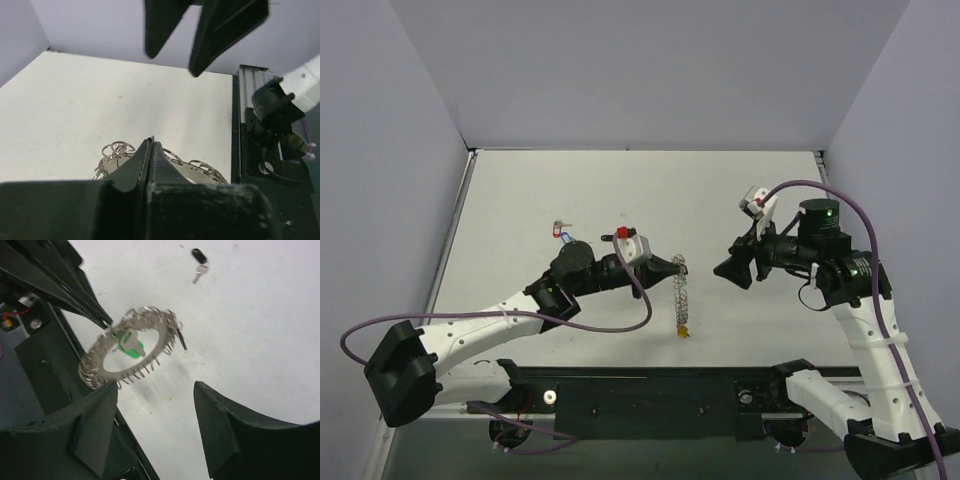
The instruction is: Put the keys on the keyring
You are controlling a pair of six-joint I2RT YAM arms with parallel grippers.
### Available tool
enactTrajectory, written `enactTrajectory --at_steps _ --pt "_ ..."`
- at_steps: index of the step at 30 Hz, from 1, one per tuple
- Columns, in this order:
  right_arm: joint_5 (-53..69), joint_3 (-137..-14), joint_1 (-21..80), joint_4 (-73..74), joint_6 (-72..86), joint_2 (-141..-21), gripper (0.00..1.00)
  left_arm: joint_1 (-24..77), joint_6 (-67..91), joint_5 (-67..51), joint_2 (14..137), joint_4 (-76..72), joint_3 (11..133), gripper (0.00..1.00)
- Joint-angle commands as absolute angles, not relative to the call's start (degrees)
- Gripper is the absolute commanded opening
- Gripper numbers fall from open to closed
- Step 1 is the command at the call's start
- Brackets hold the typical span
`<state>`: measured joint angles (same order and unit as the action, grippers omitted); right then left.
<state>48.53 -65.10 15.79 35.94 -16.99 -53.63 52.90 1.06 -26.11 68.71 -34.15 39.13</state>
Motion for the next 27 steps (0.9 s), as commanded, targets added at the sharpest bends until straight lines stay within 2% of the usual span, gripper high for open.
enactTrajectory --at_steps 1,5,10,18,22,27 --pt "39.9 -72.7 10.6 46.4 -15.4 -53.2 0.60 50.9 8.0 -14.3 65.3 -12.4 48.9 0.00" --pt "38.6 -79.4 5.6 57.5 -19.6 -57.0 0.64 44.6 14.3 -14.0 64.4 -4.8 51.5 0.00" --pt "43.1 -79.3 0.1 60.2 -22.8 -59.1 0.67 35.4 16.3 -5.7 61.4 6.0 51.2 0.00" --pt "50.6 -60.3 -4.7 49.9 -22.1 -52.8 0.67 18.9 15.8 1.5 54.4 11.9 47.7 0.00" --pt "54.7 -50.1 -8.6 42.6 -18.8 -50.1 0.67 7.4 15.9 -1.8 57.0 11.1 49.0 0.00" --pt "57.7 -46.1 -12.4 39.0 -18.4 -49.4 0.68 -6.0 16.8 -5.6 62.9 8.4 51.8 0.00"
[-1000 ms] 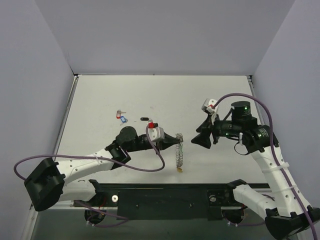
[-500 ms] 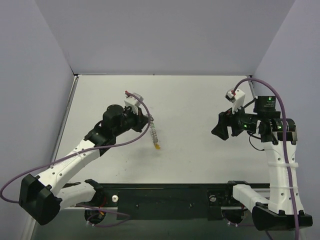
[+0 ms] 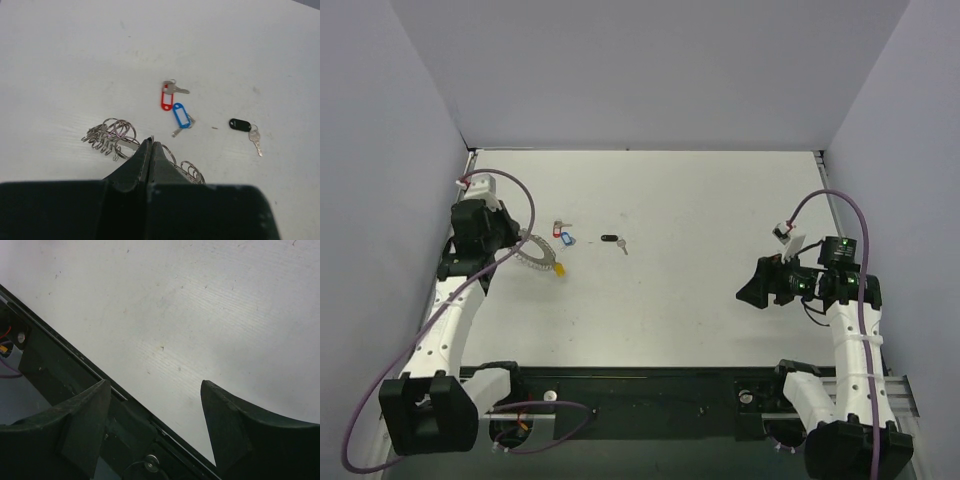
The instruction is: Put the keys on the keyring
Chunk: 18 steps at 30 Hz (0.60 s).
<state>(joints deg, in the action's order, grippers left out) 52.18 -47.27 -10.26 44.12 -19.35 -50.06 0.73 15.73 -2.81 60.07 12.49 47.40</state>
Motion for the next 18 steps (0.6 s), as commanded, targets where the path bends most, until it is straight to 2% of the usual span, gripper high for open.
enactTrajectory --at_steps 1,6,12,13,16,18 --pt "58.0 -45.9 -12.6 39.2 -18.6 -49.4 0.68 -7.1 16.9 -5.3 63.7 8.3 52.6 0.00" --pt "59.1 -45.1 -13.4 39.3 -18.7 -47.9 0.68 -9.7 15.9 -0.5 65.7 7.4 52.8 0.00" --pt "59.1 -44.4 -13.4 39.1 -18.8 -45.5 0.68 -9.7 18.5 -0.8 60.9 6.1 42.6 0.01" --pt "59.1 -44.4 -13.4 39.1 -18.8 -45.3 0.68 -9.7 19.1 -0.5 59.7 6.4 40.5 0.07" --pt "59.2 -44.3 -13.4 39.2 -18.8 -45.1 0.68 -9.7 21.1 -2.0 57.2 8.4 37.1 0.11" --pt "59.2 -44.5 -13.4 39.2 -18.8 -45.0 0.67 -9.6 22.6 -3.3 55.4 9.6 35.5 0.19"
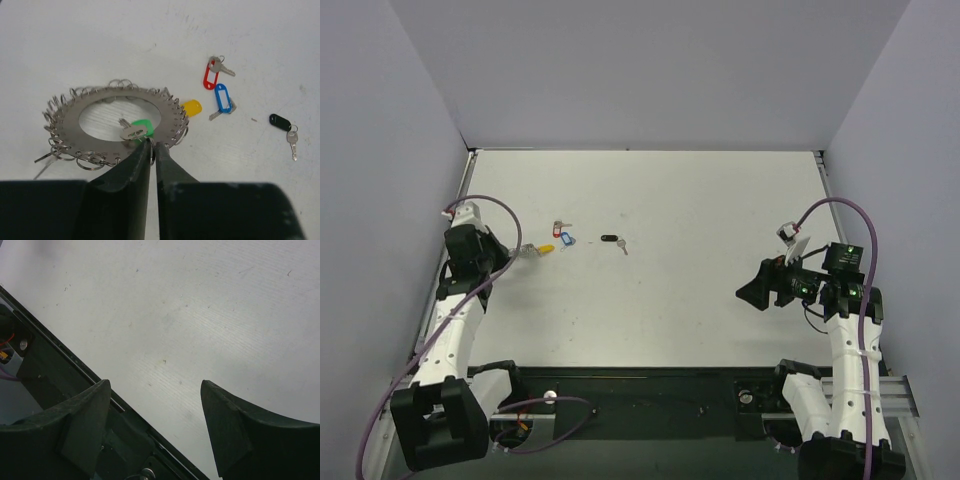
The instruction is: Put the keys on the keyring
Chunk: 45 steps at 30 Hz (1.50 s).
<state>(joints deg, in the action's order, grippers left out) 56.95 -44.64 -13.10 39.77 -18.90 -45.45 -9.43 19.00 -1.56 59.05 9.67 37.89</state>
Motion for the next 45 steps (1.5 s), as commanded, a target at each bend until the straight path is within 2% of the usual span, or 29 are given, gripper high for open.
enactTrajectory --at_steps 1,2,3,5,6,12,16,18,19,20,22,24,29,31,34,45 --pt "59.2 -44.5 -13.4 39.3 -18.8 -44.9 0.67 -9.6 23.5 -3.5 54.2 10.5 35.2 0.27" --pt "59.2 -44.5 -13.4 39.3 -18.8 -44.8 0.67 -9.5 23.8 -4.7 53.4 11.4 34.3 0.31" --pt "59.2 -44.4 -13.4 39.5 -19.0 -44.8 0.68 -9.5 24.4 -5.4 52.0 11.9 34.0 0.41" --pt "58.8 -44.4 -13.4 39.6 -19.2 -44.6 0.68 -9.4 25.5 -8.1 49.9 14.1 34.0 0.53" --pt "58.5 -44.2 -13.4 39.7 -19.4 -44.6 0.68 -9.3 25.9 -8.8 49.3 14.8 34.4 0.56" --pt "56.1 -43.9 -13.7 39.7 -20.2 -43.6 0.68 -9.4 26.8 -19.0 47.3 20.3 41.4 0.66" --pt "54.9 -45.8 -17.6 38.1 -16.7 -43.8 0.72 -9.4 36.2 -29.7 48.1 16.3 44.1 0.76" --pt "52.6 -48.1 -19.5 36.1 -10.2 -44.3 0.73 -7.9 38.4 -33.0 48.9 17.4 48.8 0.78" --pt "50.3 -50.1 -20.0 35.8 -6.4 -44.5 0.74 -6.1 33.8 -27.8 49.3 25.6 55.5 0.78" --pt "49.1 -51.0 -20.7 35.0 -4.2 -45.2 0.75 1.8 26.5 -21.3 50.4 30.1 60.2 0.79" --pt "44.1 -54.0 -21.2 34.5 1.6 -46.4 0.78 13.6 19.7 1.0 50.9 39.3 68.8 0.80" --pt "42.2 -56.2 -21.5 33.8 4.9 -47.5 0.79 19.5 16.7 5.8 49.7 40.2 71.1 0.80" --pt "38.7 -60.0 -21.5 31.6 10.7 -46.0 0.81 19.5 18.0 3.0 40.9 31.1 63.0 0.82" --pt "37.8 -60.7 -21.5 31.6 11.9 -44.7 0.86 19.5 19.1 3.9 36.4 26.9 59.8 0.82" --pt "36.7 -60.5 -21.5 30.7 13.9 -43.2 0.86 19.5 18.5 4.3 30.3 24.4 57.4 0.83" --pt "32.8 -56.4 -22.1 28.9 20.8 -40.5 0.89 19.5 19.8 -2.5 26.3 25.0 53.1 0.83"
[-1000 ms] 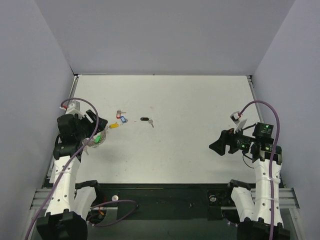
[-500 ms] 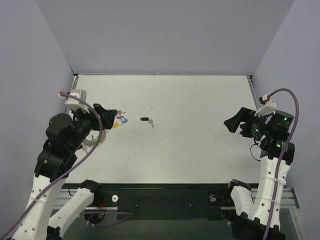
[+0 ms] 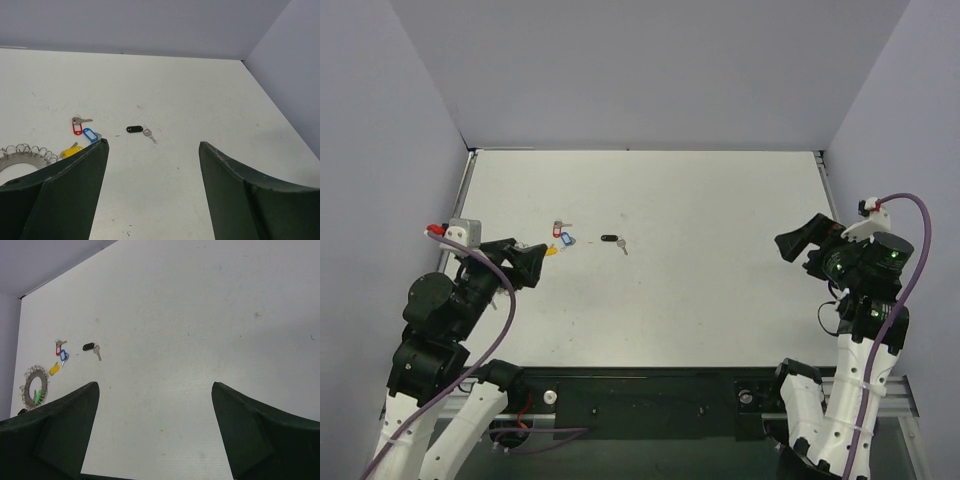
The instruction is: Put the keys on the keyring
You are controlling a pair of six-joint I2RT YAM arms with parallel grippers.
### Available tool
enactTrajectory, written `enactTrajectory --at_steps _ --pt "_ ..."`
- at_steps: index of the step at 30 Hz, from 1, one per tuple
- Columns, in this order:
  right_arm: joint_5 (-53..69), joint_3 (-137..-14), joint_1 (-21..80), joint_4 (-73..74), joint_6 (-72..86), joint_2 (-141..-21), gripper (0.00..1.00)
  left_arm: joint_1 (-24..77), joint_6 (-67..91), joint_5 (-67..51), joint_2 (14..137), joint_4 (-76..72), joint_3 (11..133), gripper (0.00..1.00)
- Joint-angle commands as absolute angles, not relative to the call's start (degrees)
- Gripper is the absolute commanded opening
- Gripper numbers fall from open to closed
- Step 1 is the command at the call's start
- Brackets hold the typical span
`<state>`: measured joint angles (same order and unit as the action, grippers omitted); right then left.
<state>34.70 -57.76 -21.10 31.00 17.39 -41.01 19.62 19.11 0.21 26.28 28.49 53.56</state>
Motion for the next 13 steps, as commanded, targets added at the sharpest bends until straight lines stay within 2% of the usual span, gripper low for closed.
enactTrajectory --at_steps 1,13 --pt "33.0 -56.3 -22.1 28.9 21.1 -40.4 0.90 19.5 19.9 -3.2 26.4 24.9 53.3 0.83" --pt "34.6 -56.1 -23.2 29.0 20.2 -40.5 0.90 19.5 19.9 -4.4 28.7 22.9 52.4 0.84"
